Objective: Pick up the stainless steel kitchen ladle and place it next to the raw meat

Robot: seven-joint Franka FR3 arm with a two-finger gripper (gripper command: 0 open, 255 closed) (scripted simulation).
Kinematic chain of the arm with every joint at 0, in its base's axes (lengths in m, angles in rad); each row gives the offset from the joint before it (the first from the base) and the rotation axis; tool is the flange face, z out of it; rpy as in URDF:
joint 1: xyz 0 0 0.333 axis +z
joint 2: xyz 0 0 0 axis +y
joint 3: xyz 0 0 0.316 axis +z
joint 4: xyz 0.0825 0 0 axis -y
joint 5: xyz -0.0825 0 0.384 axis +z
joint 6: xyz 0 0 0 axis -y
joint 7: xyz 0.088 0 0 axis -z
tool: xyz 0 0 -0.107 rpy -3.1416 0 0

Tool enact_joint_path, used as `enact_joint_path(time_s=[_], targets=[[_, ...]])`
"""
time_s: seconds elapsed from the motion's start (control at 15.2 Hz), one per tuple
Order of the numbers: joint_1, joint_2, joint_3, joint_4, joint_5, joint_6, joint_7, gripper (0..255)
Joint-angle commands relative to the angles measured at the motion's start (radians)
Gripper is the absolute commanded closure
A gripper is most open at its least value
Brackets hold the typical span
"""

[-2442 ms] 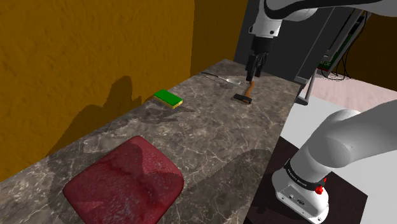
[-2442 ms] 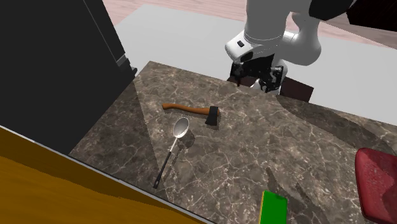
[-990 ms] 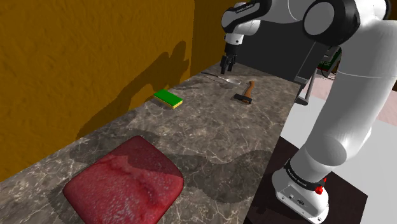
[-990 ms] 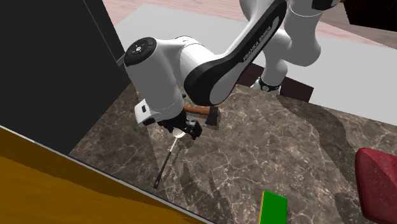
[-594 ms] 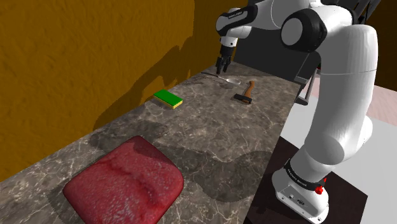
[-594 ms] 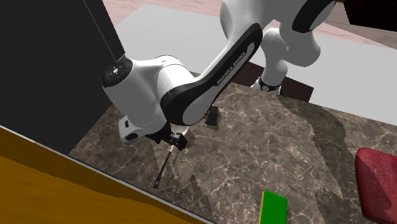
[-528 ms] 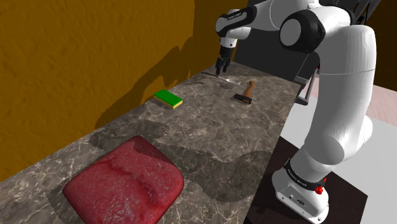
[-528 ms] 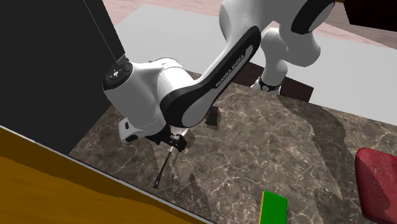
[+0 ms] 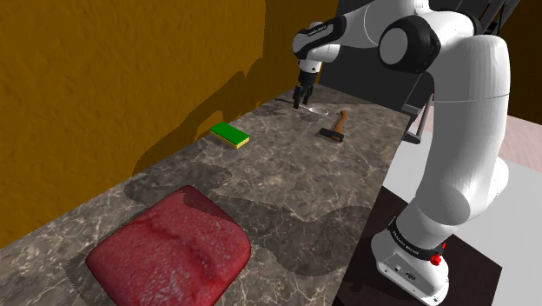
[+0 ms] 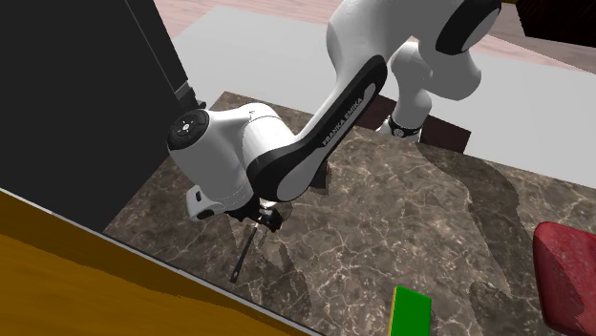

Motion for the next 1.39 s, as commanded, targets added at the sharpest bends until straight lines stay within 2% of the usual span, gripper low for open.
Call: enact_joint_path(time_s=[0.0,0.26,0.33,0.92,1.32], targets=[[0.0,0.0,0.0,-0.001,0.0,0.001,0.0,0],[0.0,0.0,0.0,-0.001,0.0,0.001,0.0,0],[0.0,0.0,0.0,-0.001,0.0,0.001,0.0,255],[0.0,0.0,0.0,-0.001,0.0,0.001,0.0,255],[0.001,-0.03,-0.005,0.036,-0.01,-0.064,0.012,255]])
